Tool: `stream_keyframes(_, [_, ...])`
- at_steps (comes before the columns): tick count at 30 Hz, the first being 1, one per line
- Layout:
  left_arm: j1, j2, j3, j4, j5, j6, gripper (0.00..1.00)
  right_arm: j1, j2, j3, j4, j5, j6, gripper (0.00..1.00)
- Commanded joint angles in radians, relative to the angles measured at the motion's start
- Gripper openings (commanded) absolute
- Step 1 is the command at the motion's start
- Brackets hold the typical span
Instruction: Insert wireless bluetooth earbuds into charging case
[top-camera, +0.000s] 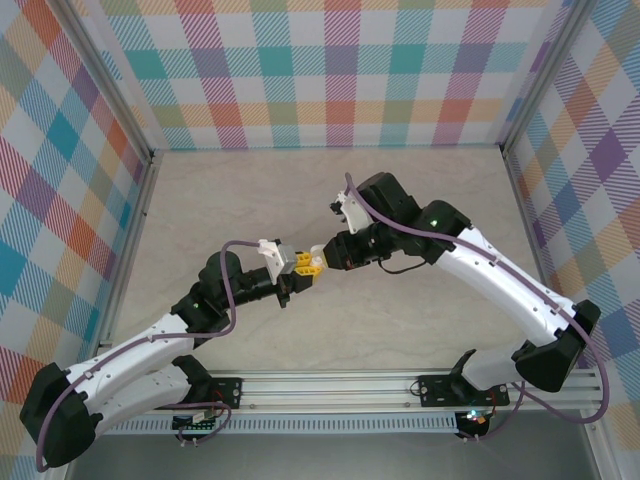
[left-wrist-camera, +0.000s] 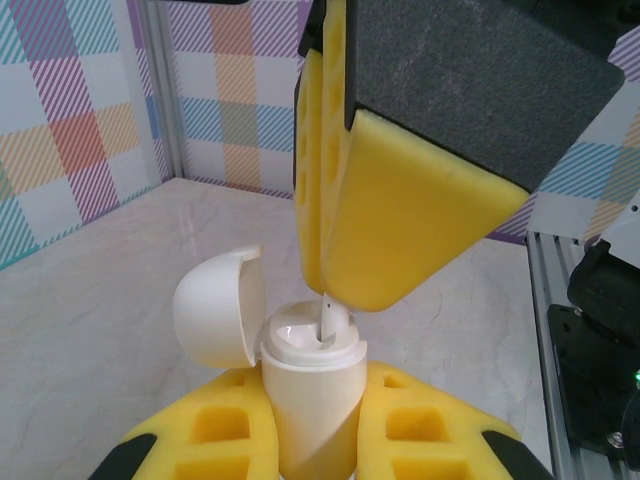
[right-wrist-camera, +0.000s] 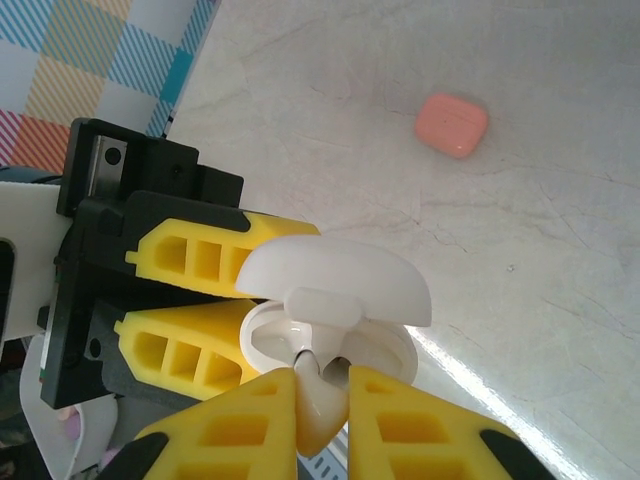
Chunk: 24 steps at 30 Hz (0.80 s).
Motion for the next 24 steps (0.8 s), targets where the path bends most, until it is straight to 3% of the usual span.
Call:
stream_keyframes(1, [-0.005, 0.0, 0.013, 0.013, -0.011, -0.001, 0.0, 0.001, 0.002, 0.035, -0.029, -0.014, -0.053, 0.14])
stream_keyframes(12, [-0.005, -0.005, 0.026, -0.036, 0.04, -0.023, 0.0, -0.002, -0.051, 0.054, -0.015, -0.031, -0.311, 0.1])
stream_keyframes(24, [0.044, -0.028, -0.074, 0.166, 0.202, -0.137, 0.0, -0.021, -0.097, 0.125, -0.18, 0.007, -0.659, 0.09])
